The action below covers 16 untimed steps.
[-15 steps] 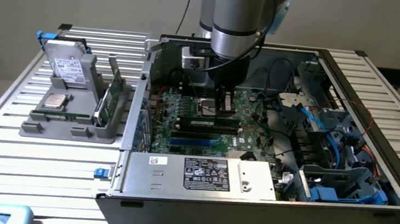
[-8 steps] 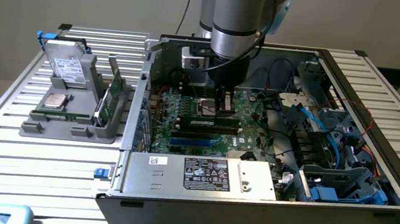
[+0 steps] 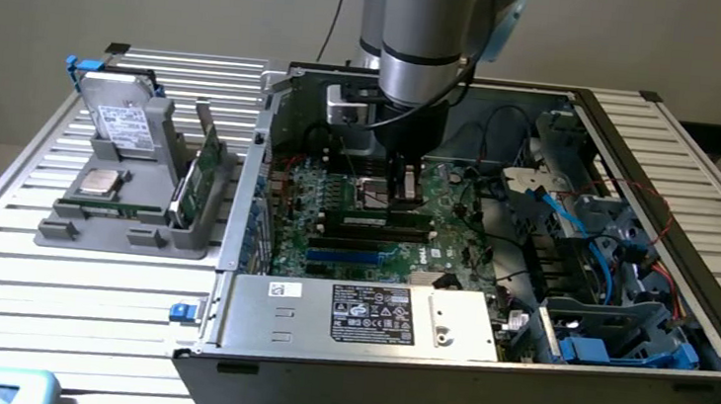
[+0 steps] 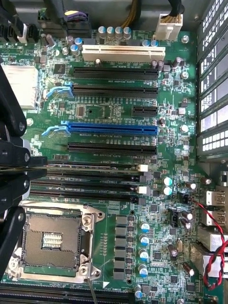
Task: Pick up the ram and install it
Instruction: 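Insert the ram into the slot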
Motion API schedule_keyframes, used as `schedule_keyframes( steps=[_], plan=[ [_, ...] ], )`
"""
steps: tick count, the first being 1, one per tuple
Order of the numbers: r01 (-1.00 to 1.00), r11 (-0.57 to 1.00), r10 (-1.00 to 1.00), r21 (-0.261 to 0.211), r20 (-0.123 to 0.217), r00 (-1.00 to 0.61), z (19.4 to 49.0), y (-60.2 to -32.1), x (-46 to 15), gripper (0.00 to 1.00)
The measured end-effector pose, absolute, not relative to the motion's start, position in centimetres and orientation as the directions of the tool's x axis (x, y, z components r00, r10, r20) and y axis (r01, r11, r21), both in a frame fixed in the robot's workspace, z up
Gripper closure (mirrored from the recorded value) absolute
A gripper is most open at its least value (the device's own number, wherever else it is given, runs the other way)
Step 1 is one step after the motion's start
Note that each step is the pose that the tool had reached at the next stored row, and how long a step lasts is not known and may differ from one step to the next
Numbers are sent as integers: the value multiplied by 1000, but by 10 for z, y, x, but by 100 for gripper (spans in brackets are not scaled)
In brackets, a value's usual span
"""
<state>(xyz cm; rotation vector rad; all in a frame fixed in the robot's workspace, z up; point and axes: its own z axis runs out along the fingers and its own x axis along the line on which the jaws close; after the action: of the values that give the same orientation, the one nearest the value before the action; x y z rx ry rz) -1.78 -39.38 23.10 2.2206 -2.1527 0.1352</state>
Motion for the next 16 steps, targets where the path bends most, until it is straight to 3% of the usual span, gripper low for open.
schedule_keyframes(
  steps=[16],
  plan=[
    [-999,-32,-995,-29,95,29,228,-395,-19,87]
  ],
)
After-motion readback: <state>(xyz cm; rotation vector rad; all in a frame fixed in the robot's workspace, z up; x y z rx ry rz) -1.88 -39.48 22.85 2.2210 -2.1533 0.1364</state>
